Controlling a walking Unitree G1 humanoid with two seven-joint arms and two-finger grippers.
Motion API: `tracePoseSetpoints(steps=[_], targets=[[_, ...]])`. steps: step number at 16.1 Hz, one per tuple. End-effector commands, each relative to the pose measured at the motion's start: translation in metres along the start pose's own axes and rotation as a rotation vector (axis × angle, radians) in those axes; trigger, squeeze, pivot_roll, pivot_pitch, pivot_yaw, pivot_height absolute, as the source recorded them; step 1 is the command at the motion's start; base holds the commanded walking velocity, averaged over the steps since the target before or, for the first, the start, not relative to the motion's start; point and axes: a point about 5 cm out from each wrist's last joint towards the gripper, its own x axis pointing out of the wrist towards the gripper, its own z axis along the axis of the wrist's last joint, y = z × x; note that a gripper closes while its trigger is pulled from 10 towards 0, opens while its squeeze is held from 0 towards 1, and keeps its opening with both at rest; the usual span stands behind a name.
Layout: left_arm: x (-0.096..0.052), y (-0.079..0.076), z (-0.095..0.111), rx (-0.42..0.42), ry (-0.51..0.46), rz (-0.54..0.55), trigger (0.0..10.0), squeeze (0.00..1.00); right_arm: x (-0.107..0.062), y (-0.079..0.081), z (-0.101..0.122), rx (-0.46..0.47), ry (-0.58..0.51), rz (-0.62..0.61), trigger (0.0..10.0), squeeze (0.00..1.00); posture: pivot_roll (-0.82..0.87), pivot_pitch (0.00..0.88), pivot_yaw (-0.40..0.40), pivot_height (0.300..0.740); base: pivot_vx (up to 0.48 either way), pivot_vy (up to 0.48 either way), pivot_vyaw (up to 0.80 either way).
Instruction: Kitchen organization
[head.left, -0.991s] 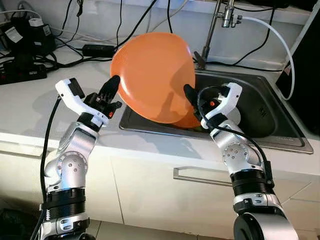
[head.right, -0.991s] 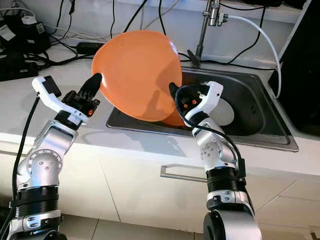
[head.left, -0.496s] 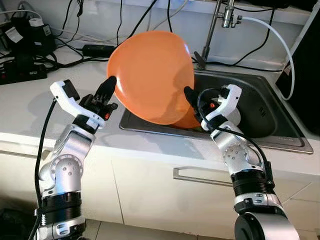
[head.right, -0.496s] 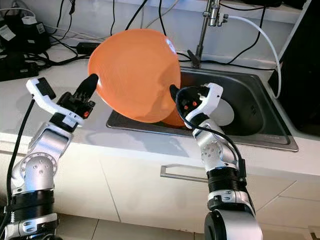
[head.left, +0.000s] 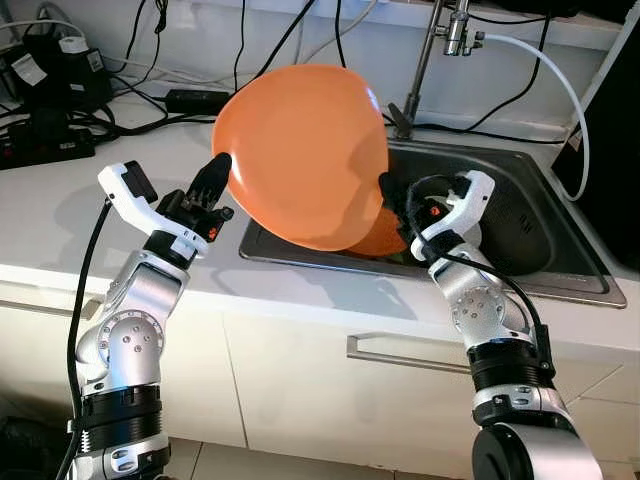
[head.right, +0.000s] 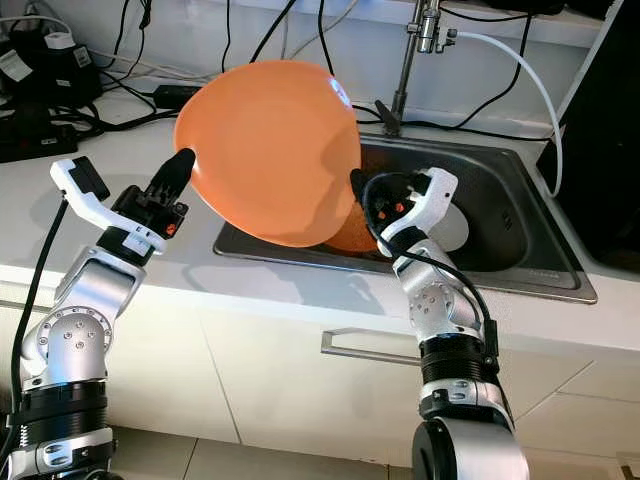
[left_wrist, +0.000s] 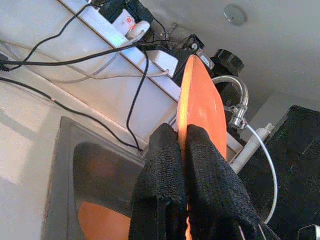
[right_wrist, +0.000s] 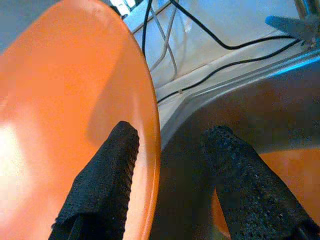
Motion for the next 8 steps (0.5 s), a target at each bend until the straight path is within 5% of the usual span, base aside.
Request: tracePoseSetpoints(steps=[1,8], targets=[[0.0026,-0.0103,0.0065,-0.007,-0.028,-0.069,10.0,0.0,0.0026,0.0011,0.0027,0.057,-0.008,0.012,10.0,0.0,0.12,0.0,-0.034,0.74,0.0,0.0,0.0],[0.0025,-0.0099,0.0033,-0.03,-0.023,-0.075,10.0,0.0,0.002,0.0052,0.0032,0.139,-0.014,0.066,10.0,0.0,0.12,0.0,-0.038,0.74,0.0,0.0,0.0]])
